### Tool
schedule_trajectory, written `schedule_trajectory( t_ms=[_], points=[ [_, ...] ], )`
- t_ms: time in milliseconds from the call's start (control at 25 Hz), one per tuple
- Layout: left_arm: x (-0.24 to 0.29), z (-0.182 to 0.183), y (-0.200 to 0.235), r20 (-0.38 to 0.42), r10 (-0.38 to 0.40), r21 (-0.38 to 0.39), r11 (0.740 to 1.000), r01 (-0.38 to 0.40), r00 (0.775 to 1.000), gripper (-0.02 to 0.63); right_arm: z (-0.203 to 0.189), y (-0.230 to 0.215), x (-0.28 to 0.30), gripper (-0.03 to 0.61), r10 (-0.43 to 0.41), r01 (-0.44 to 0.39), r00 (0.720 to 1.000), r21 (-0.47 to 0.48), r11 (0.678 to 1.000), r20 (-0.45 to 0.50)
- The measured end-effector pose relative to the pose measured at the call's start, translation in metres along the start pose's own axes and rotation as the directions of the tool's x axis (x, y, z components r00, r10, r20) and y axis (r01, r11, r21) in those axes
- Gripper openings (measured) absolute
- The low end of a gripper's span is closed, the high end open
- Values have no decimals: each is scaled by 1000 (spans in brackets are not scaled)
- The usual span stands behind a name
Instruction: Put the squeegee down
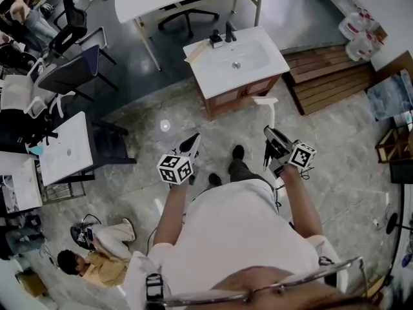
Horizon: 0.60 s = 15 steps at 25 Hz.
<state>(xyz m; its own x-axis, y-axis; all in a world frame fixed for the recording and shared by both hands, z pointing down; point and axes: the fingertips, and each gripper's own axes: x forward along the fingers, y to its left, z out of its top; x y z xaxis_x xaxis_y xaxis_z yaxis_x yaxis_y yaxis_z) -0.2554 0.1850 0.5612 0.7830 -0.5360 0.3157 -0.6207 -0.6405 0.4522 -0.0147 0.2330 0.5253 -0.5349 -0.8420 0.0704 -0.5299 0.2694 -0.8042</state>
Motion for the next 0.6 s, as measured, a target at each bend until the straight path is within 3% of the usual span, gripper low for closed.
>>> schedule_trajectory(
  t_ms=[600],
  points=[
    [95,48,19,1,74,-4,997,-74,997,5,83,-77,59,100,24,-22,997,18,1000,-67]
  ],
)
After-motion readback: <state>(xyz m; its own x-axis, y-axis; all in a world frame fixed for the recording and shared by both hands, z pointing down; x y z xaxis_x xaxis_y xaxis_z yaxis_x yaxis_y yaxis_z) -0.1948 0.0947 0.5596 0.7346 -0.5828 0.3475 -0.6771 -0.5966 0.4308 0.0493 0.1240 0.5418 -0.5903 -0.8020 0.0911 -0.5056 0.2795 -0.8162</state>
